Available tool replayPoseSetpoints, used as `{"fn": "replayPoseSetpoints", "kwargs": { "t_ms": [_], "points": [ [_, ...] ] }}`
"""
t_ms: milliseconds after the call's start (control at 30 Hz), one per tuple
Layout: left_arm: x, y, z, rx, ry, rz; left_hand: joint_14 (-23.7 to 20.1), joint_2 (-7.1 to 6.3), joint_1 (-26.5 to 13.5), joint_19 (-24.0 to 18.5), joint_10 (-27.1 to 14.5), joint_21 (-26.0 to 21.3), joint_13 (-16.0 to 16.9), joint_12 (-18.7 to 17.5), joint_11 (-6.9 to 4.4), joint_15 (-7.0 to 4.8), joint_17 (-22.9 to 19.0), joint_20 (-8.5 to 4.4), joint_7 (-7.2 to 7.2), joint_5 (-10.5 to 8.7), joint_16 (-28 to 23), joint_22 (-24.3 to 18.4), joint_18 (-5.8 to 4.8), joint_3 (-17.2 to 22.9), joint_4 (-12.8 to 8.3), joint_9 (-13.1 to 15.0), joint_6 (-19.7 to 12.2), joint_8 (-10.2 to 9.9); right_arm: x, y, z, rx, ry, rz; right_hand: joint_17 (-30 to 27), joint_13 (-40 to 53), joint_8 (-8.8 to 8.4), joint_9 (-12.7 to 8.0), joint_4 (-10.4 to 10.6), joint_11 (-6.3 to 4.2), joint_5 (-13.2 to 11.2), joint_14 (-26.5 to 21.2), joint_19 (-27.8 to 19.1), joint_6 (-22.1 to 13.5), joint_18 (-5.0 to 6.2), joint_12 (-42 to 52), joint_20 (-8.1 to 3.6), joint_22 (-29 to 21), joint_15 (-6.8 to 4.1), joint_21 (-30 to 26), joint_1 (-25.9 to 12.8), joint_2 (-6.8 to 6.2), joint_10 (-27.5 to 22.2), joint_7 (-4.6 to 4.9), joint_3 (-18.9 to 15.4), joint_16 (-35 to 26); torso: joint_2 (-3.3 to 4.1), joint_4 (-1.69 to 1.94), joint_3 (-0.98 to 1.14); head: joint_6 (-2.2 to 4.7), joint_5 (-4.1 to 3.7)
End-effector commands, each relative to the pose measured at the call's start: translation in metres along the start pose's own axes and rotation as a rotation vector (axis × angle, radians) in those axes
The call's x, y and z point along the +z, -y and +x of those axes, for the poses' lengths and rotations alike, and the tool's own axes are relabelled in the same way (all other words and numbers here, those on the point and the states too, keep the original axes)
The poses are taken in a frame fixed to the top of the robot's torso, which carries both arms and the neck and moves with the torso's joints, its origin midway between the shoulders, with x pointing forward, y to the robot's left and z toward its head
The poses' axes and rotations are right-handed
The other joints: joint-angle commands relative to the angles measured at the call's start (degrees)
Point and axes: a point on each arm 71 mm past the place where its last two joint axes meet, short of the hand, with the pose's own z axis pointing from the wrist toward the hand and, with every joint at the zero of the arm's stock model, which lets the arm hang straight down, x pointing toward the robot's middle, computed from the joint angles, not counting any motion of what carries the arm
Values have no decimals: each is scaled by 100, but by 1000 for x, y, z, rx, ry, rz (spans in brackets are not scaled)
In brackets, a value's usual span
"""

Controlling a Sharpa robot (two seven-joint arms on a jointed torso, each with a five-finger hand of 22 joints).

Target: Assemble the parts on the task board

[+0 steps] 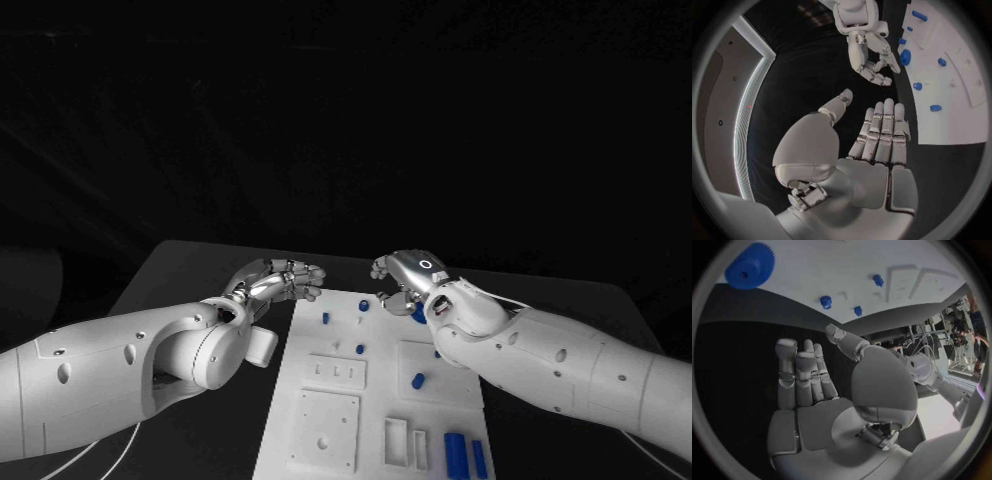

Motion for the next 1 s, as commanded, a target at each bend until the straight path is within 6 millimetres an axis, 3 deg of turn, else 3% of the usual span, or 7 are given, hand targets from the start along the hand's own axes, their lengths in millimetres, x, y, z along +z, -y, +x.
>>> {"fn": "replayPoseSetpoints", "kwargs": {
  "t_ms": [33, 233, 467, 500, 633, 800, 1000],
  "points": [
    [1, 2, -2, 5, -1, 16, -7, 19, -43, 17, 4, -21, -1, -28, 30, 36, -5, 40, 20, 17, -36, 121, 80, 11, -40, -6, 52, -25, -9, 9, -9, 61, -15, 18, -20, 74, 29, 13, 40, -85, 2, 6, 32, 51, 487, 120, -5, -2, -105, -27, 24, 19, 249, -2, -6, 39, -49, -86, 47, -2, 44],
    [6, 0, -6, 20, 2, 19, 19, 53, -23, 24, 135, -9, 23, 21, -22, 30, 6, 38, 3, 16, -30, 126, 82, 42, -120, -10, 97, -5, -30, 38, -20, 118, -69, 71, -55, 409, 52, 42, 61, -292, 16, 9, 77, 85, 487, 408, -89, -20, -310, -44, -59, 73, 678, -40, -157, 67, -117, -163, 111, -10, 82],
    [7, -2, -7, 21, 4, 18, 23, 58, -29, 26, 144, -6, 23, 22, -25, 29, 8, 37, 1, 16, -29, 126, 82, 43, -129, -11, 104, -2, -36, 66, -13, 153, -164, 154, -81, 1713, 10, 79, -14, -523, 229, 2, 115, 52, 487, 1819, -139, -34, -554, -72, -274, 132, 1197, -213, -716, 104, -158, -230, 187, -10, 81],
    [7, -2, -7, 22, 4, 18, 24, 57, -30, 26, 144, -6, 22, 21, -25, 29, 8, 37, 1, 16, -29, 126, 82, 42, -130, -11, 104, -2, -36, 70, -11, 156, -179, 166, -98, 2470, -15, 87, -38, -557, 284, 8, 124, 46, 487, 2625, -147, -56, -523, -104, -306, 174, 946, -303, -839, 102, -162, -235, 196, -12, 85],
    [7, -2, -7, 21, 3, 17, 25, 57, -39, 27, 136, -5, 19, 14, -22, 29, 8, 37, 1, 16, -30, 126, 81, 40, -135, -14, 103, -4, -35, 83, -6, 149, -201, 200, 75, 4710, -136, 85, -76, -537, 483, 38, 228, -27, 487, 4954, -235, 120, -525, 105, -478, 169, -127, -214, -1098, 382, -176, -263, 235, -16, 80],
    [8, -4, -6, 20, -1, 13, 24, 57, -46, 27, 130, -4, 16, 8, -19, 29, 9, 36, 2, 16, -31, 125, 80, 39, -140, -16, 101, -5, -33, 89, 6, 146, -234, 226, 460, 5692, -257, 65, -106, -454, 669, -67, 252, -164, 487, 6140, -368, 224, -461, 510, -564, 246, -297, -127, -1172, 726, -174, -257, 261, -30, 61],
    [8, -7, -3, 18, -6, 8, 24, 58, -52, 27, 122, -4, 13, 0, -16, 29, 9, 36, 2, 16, -33, 125, 80, 39, -146, -18, 100, -7, -32, 84, 22, 161, -268, 232, 665, 6268, -346, 20, -113, -395, 708, -111, 268, -293, 487, 6686, -453, 232, -404, 873, -617, 280, 69, -68, -1213, 840, -175, -229, 237, -64, 63]
  ]
}}
